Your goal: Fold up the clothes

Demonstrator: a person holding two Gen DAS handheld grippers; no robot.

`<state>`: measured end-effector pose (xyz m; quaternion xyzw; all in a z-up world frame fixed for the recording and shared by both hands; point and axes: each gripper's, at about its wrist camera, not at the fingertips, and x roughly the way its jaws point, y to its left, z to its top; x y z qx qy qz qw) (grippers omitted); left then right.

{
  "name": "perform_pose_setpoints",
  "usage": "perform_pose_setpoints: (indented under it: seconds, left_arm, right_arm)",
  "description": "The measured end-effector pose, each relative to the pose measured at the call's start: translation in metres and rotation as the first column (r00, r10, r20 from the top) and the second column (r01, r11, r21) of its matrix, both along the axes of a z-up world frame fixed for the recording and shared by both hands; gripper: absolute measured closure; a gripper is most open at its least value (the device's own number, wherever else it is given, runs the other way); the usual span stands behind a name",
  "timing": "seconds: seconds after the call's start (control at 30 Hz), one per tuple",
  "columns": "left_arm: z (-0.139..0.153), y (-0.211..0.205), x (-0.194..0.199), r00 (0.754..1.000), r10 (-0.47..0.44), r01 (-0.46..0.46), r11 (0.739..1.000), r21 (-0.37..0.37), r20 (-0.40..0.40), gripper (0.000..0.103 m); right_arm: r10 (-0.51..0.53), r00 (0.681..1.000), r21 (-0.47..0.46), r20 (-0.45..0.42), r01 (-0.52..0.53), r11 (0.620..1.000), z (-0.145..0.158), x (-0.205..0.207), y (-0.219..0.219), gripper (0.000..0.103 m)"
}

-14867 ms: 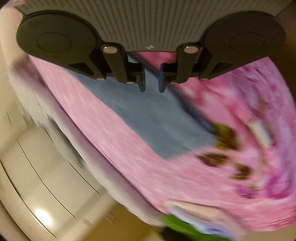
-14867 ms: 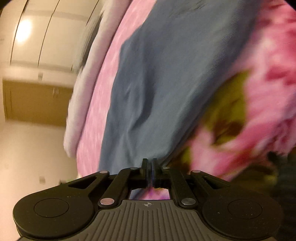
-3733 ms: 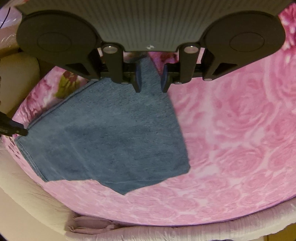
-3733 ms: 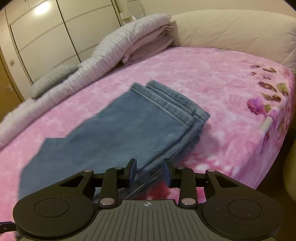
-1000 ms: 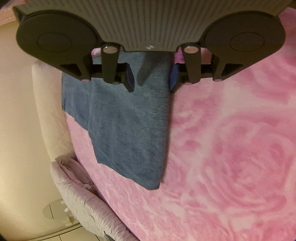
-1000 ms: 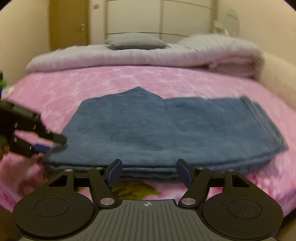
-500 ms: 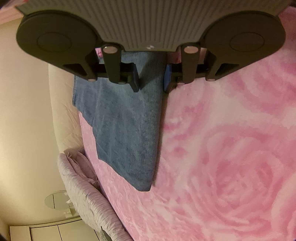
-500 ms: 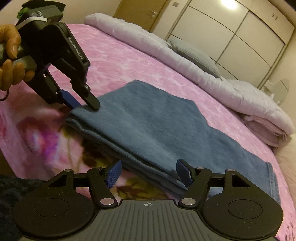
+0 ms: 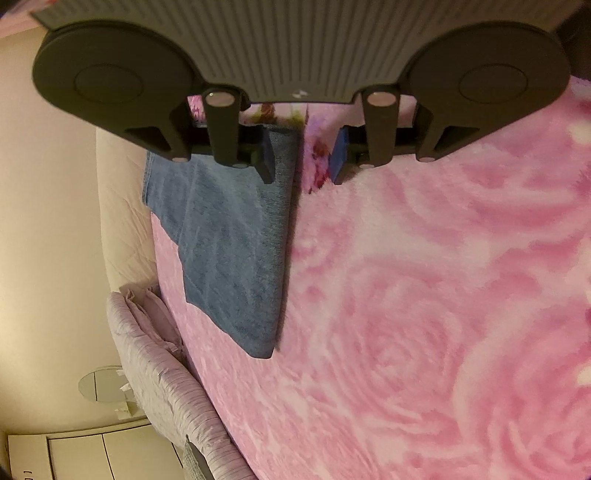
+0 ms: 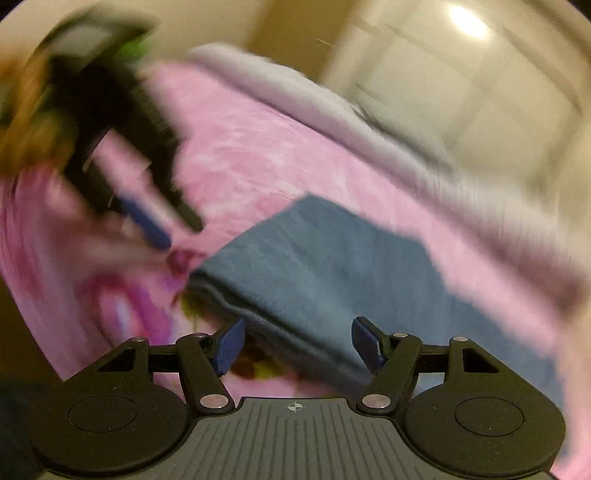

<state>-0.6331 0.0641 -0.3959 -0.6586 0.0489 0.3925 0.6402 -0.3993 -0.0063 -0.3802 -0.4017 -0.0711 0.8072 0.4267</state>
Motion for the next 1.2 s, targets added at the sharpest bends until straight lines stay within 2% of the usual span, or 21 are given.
perform_pose_setpoints:
  seconds: [0.03,0.2,0.27,0.33,0.37,0.43,0.47,0.5,0.53,0.57,0.6,0.63,0.7,0.73,0.8,0.9,0.93,1.0,1.1,1.13,1.2]
  left_arm:
    - [0.000,0.000,0.000,1.000,-0.001,0.001,1.000,0.001,0.001,0.077]
    - [-0.002,0.000,-0.001,1.000,-0.008,0.008,1.000,-0.003,0.012,0.077]
    - [-0.003,0.001,-0.001,1.000,-0.010,0.010,1.000,-0.007,0.014,0.077]
    - [-0.003,0.003,-0.002,1.000,-0.009,0.009,1.000,-0.009,0.013,0.077]
    - [-0.001,0.004,-0.002,1.000,-0.008,0.008,1.000,-0.006,0.009,0.077]
    - [0.003,0.004,-0.003,1.000,0.000,0.000,1.000,0.005,0.003,0.077]
    - [0.005,0.004,-0.005,1.000,0.007,-0.007,1.000,0.013,0.001,0.077]
    - [0.008,0.004,-0.006,1.000,0.014,-0.014,1.000,0.022,-0.001,0.077]
    - [0.011,0.005,-0.007,1.000,0.018,-0.018,0.999,0.032,-0.002,0.077]
    - [0.015,0.005,-0.008,1.000,0.021,-0.021,0.999,0.043,-0.004,0.077]
    - [0.018,0.007,-0.007,1.000,0.019,-0.018,0.999,0.050,-0.010,0.077]
    - [0.022,0.008,-0.006,1.000,0.016,-0.015,0.998,0.057,-0.017,0.077]
    - [0.028,0.014,0.002,1.000,-0.001,0.003,0.997,0.072,-0.029,0.077]
    - [0.030,0.017,0.009,0.999,-0.019,0.021,0.997,0.080,-0.031,0.077]
    - [0.035,0.024,0.025,0.998,-0.057,0.060,0.993,0.097,-0.033,0.077]
    - [0.043,0.037,0.060,0.989,-0.142,0.145,0.982,0.123,-0.032,0.077]
    - [0.044,0.042,0.072,0.985,-0.172,0.174,0.976,0.131,-0.031,0.077]
    - [0.047,0.051,0.097,0.973,-0.229,0.232,0.962,0.142,-0.032,0.076]
    - [0.046,0.061,0.141,0.950,-0.309,0.311,0.939,0.149,-0.039,0.076]
    - [0.046,0.063,0.155,0.942,-0.333,0.336,0.930,0.148,-0.042,0.076]
    - [0.043,0.065,0.180,0.926,-0.373,0.378,0.914,0.150,-0.059,0.077]
  right_arm:
    - [0.046,0.997,0.047,0.068,-0.049,0.998,-0.006,-0.007,-0.006,0.034]
    - [0.146,0.962,0.161,0.230,-0.186,0.969,-0.037,-0.031,-0.010,0.034]
    - [0.168,0.948,0.192,0.271,-0.224,0.955,-0.049,-0.039,-0.007,0.038]
    - [0.177,0.942,0.216,0.286,-0.243,0.946,-0.060,-0.045,0.001,0.051]
    - [0.166,0.951,0.205,0.260,-0.223,0.953,-0.060,-0.045,0.006,0.058]
    - [0.142,0.969,0.181,0.203,-0.180,0.967,-0.061,-0.044,0.016,0.081]
    - [0.105,0.991,0.138,0.077,-0.115,0.984,-0.049,-0.034,0.024,0.084]
    - [0.060,0.997,0.086,-0.049,-0.056,0.995,-0.036,-0.023,0.032,0.088]
    - [0.007,0.985,0.026,-0.172,-0.002,1.000,-0.024,-0.012,0.040,0.089]
    - [-0.070,0.946,-0.055,-0.315,0.055,0.997,-0.007,0.006,0.047,0.089]
    - [-0.155,0.872,-0.148,-0.464,0.096,0.984,0.006,0.030,0.056,0.089]
    - [-0.246,0.768,-0.245,-0.591,0.119,0.962,0.019,0.055,0.066,0.089]
    - [-0.413,0.501,-0.413,-0.761,0.118,0.903,0.038,0.110,0.076,0.089]
    - [-0.484,0.324,-0.476,-0.813,0.109,0.872,0.041,0.145,0.076,0.089]
    - [-0.549,0.076,-0.542,-0.832,0.100,0.835,0.043,0.197,0.077,0.089]
    - [-0.569,-0.223,-0.602,-0.792,0.126,0.789,0.033,0.268,0.072,0.089]
    - [-0.568,-0.295,-0.625,-0.768,0.150,0.766,0.026,0.292,0.064,0.089]
    - [-0.582,-0.383,-0.680,-0.718,0.203,0.705,0.014,0.327,0.054,0.089]
    - [-0.627,-0.508,-0.784,-0.591,0.177,0.595,-0.020,0.375,0.052,0.088]
    - [-0.638,-0.542,-0.813,-0.546,0.162,0.559,-0.031,0.389,0.053,0.085]
    - [-0.642,-0.545,-0.807,-0.539,0.117,0.579,-0.036,0.404,0.052,0.081]
